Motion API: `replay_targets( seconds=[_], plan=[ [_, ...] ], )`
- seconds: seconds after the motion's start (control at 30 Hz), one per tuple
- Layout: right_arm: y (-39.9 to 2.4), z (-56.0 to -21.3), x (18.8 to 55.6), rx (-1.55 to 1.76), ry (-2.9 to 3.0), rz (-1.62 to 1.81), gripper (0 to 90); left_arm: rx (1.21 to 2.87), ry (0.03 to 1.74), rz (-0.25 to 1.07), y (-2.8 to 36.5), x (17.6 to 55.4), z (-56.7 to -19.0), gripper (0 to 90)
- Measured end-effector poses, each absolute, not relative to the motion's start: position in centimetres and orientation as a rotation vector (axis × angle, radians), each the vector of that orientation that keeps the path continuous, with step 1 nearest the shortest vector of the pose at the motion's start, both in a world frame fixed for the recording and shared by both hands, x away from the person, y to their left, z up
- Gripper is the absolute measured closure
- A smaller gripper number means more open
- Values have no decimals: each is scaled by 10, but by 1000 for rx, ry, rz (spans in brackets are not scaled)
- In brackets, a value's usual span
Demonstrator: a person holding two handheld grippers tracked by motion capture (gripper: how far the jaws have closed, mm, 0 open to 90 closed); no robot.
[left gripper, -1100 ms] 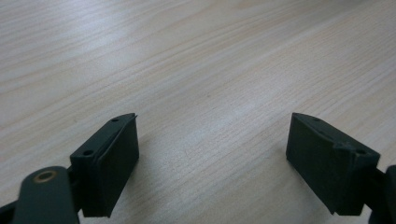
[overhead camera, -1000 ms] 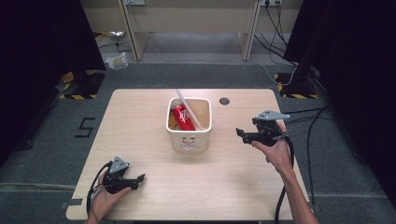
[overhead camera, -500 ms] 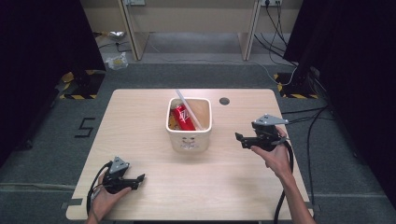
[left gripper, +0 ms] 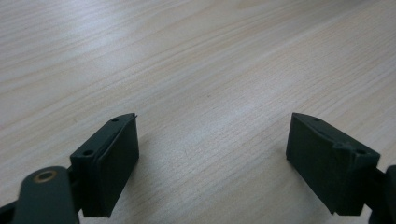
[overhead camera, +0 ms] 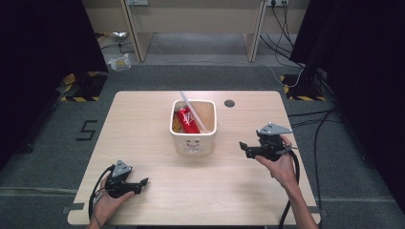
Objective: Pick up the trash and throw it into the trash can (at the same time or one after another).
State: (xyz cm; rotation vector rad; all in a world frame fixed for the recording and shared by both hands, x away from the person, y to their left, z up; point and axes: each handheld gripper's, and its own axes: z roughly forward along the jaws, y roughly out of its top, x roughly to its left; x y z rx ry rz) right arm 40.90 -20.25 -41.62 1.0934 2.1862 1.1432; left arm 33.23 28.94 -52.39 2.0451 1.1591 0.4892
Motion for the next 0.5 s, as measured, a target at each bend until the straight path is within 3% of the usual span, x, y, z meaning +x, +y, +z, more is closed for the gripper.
replay_targets(
  seconds=[0.5],
  plan=[
    [-204,-436,407,1127,2210,1125,177,2046,1159,488,289,332,-524,162]
  ],
)
